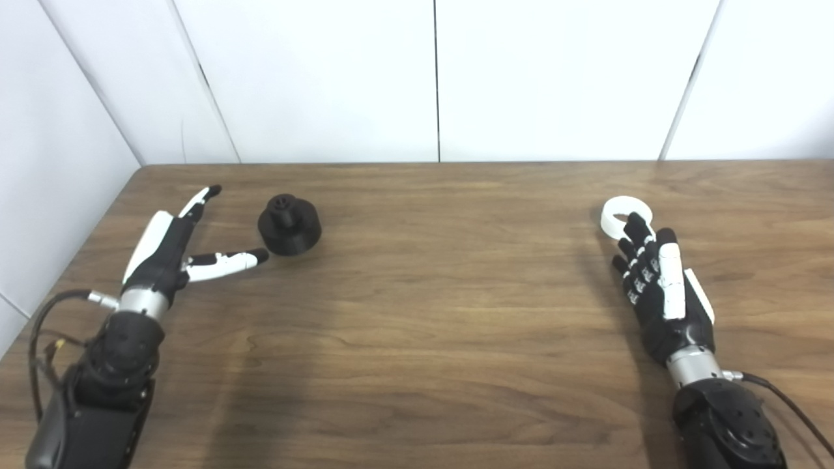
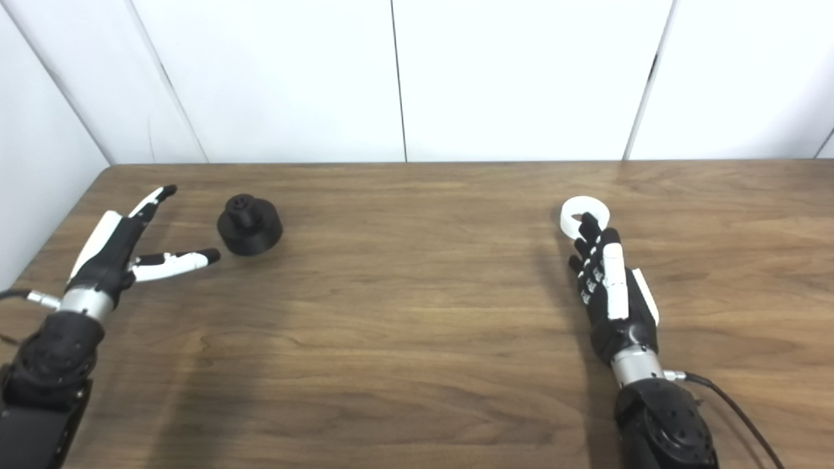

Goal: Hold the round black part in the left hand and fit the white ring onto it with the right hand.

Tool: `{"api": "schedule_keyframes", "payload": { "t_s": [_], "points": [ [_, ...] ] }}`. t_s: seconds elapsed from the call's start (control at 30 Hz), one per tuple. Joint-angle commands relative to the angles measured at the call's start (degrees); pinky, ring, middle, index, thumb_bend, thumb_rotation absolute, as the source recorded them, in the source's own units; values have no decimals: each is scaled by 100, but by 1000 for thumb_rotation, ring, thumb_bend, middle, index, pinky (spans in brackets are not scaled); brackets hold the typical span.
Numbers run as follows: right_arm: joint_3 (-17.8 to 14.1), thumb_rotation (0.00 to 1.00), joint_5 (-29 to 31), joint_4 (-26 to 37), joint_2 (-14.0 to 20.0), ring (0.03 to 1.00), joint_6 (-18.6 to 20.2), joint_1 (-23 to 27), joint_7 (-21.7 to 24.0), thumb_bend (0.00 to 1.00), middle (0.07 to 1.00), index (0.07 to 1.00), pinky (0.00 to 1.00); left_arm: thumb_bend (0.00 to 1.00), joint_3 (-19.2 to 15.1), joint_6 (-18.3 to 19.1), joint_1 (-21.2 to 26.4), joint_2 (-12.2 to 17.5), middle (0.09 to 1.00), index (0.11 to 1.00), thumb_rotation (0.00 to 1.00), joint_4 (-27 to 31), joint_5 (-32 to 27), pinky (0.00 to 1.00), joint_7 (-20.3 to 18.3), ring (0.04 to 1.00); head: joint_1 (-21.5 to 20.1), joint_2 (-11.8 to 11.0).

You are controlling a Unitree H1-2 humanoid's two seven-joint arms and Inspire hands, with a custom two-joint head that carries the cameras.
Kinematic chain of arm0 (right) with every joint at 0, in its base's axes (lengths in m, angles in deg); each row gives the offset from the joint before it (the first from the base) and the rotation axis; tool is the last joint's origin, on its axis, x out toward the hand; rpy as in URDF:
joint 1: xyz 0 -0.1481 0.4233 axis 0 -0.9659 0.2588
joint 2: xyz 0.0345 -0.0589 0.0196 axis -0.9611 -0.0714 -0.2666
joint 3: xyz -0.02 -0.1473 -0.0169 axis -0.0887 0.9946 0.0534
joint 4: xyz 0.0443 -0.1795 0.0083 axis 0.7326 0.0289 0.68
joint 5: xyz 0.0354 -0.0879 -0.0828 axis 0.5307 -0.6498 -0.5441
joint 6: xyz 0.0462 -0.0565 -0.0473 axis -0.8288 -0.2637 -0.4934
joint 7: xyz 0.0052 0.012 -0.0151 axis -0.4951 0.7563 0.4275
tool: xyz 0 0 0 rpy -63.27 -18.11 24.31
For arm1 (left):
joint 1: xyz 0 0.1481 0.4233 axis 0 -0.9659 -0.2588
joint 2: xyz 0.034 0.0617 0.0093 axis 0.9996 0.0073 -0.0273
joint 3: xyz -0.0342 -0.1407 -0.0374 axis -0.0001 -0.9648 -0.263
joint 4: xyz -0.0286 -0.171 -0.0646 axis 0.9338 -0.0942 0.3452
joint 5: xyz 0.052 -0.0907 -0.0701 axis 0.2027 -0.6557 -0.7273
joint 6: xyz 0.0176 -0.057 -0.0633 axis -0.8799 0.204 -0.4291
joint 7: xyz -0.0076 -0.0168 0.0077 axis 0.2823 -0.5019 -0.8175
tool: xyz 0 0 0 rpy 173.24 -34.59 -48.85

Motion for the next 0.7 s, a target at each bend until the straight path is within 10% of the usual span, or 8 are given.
{"api": "schedule_keyframes", "payload": {
  "t_s": [0.0, 0.67],
  "points": [
    [1, 1000, 31, 167, 41, 1000, -72, 148, 69, 554, 988, 960, 1000, 984, 142, -246, 471, 376, 1000, 935, 292, -309, 266, 1000, -104, 1000, 4, 6],
    [7, 1000, 32, 147, 55, 1000, -133, 92, 74, 566, 972, 958, 1000, 976, 768, -527, 1157, 374, 981, 912, 264, -1330, 878, 937, -176, 1000, -18, -131]
  ]
}}
